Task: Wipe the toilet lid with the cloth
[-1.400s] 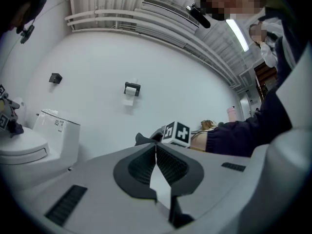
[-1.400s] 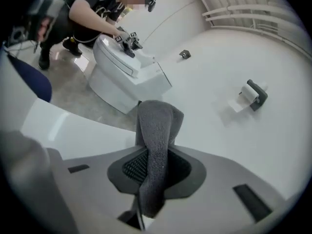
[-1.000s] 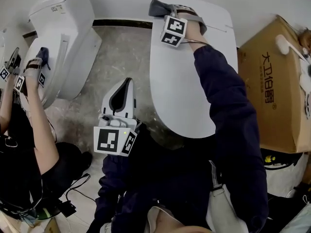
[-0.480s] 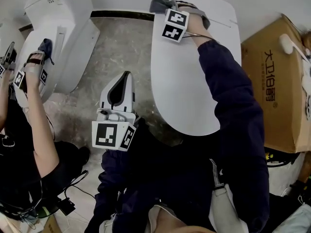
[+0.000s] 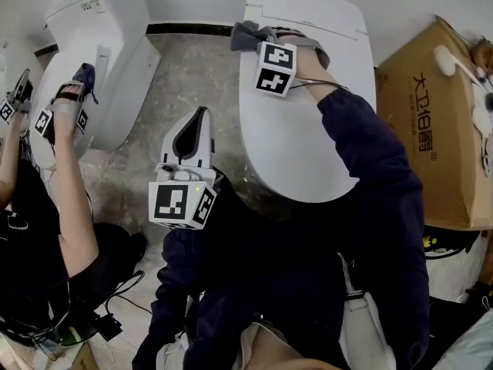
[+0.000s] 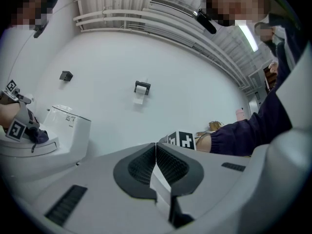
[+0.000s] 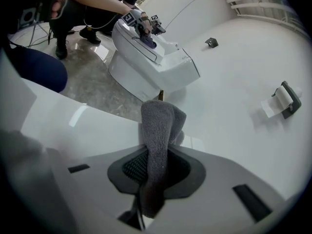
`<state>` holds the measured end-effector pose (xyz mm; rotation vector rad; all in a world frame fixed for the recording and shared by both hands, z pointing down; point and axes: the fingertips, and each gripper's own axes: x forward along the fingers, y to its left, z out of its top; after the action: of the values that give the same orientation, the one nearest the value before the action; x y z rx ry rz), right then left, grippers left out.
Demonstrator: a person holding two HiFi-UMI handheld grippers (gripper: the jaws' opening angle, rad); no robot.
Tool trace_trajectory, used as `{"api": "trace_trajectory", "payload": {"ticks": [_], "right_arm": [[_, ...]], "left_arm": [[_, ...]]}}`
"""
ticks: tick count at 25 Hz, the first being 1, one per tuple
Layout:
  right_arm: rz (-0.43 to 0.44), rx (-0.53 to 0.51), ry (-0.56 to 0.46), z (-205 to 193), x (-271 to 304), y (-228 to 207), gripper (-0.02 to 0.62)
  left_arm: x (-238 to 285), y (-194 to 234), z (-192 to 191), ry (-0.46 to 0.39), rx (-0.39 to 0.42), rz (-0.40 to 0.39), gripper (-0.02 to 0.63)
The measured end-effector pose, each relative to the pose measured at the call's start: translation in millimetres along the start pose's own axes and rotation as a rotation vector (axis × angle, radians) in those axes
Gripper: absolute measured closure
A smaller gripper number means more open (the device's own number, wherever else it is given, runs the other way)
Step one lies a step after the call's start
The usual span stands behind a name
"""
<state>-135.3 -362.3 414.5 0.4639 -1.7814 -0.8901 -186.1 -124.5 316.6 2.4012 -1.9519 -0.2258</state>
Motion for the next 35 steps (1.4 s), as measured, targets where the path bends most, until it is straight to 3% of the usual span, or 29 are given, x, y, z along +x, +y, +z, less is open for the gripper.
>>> {"api": "trace_trajectory", "payload": {"ticks": [17,28,35], "right_arm": [[0.137,-0.04,-0.065,26,-106,110,0.522],[0.201,-0.055,-0.093,36,-144,150,0.52],[0.215,-0.026,-0.101,36,-146,154,0.52]], "left_arm": [[5,-16,6,-0.025,0.032,-0.057,0.589],[6,-21,9,-0.044,0.027,-0.075,0.589],[8,-21,9,-0.045,0.029,-0.075,0.589]]}}
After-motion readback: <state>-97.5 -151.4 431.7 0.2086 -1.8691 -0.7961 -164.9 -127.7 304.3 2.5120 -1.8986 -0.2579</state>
